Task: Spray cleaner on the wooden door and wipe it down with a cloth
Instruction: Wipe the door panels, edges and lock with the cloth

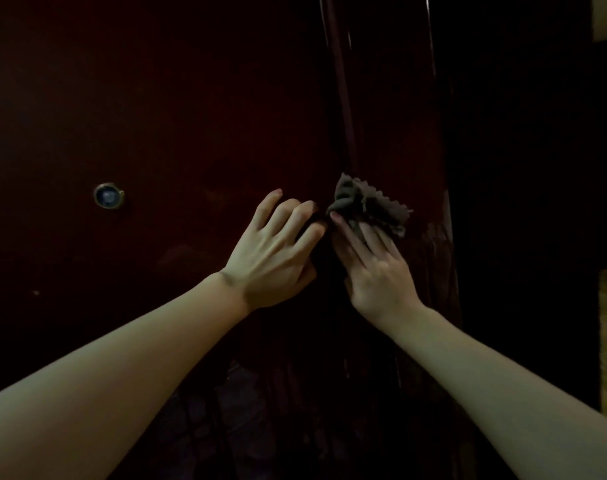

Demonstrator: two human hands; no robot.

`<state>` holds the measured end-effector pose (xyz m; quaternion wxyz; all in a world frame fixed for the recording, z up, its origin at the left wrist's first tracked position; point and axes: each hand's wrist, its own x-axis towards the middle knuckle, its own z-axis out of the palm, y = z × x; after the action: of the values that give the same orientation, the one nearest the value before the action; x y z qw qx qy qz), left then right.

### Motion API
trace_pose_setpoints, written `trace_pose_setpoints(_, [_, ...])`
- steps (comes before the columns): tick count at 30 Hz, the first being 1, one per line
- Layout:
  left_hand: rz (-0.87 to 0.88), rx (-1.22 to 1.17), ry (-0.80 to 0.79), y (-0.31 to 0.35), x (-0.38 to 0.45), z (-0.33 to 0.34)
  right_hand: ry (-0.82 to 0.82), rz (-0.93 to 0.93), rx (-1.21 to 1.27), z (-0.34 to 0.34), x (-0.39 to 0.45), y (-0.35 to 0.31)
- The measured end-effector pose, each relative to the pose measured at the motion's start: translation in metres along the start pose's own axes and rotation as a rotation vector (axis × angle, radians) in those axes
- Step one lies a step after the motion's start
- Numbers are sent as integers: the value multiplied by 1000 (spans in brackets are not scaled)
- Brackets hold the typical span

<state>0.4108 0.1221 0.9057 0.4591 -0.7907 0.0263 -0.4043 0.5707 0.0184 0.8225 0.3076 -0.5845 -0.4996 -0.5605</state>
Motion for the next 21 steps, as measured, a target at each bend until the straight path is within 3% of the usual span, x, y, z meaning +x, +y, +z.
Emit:
trace_pose_setpoints(6, [-30, 59, -122, 23, 24, 3, -68, 58, 31, 13, -102, -10])
trace_pose_setpoints(10, [-40, 70, -144, 28, 37, 5, -67, 84, 96, 7, -66, -1])
trace_pose_setpoints(14, [-49, 66, -115, 30, 46, 9, 91, 205, 176, 0, -8, 18])
trace_pose_setpoints(17, [-68, 60, -125, 35, 50, 12, 87, 234, 181, 7, -35, 16])
trace_pose_setpoints(21, [-59, 57, -140, 43, 51, 14, -47, 221, 177, 9, -102, 9])
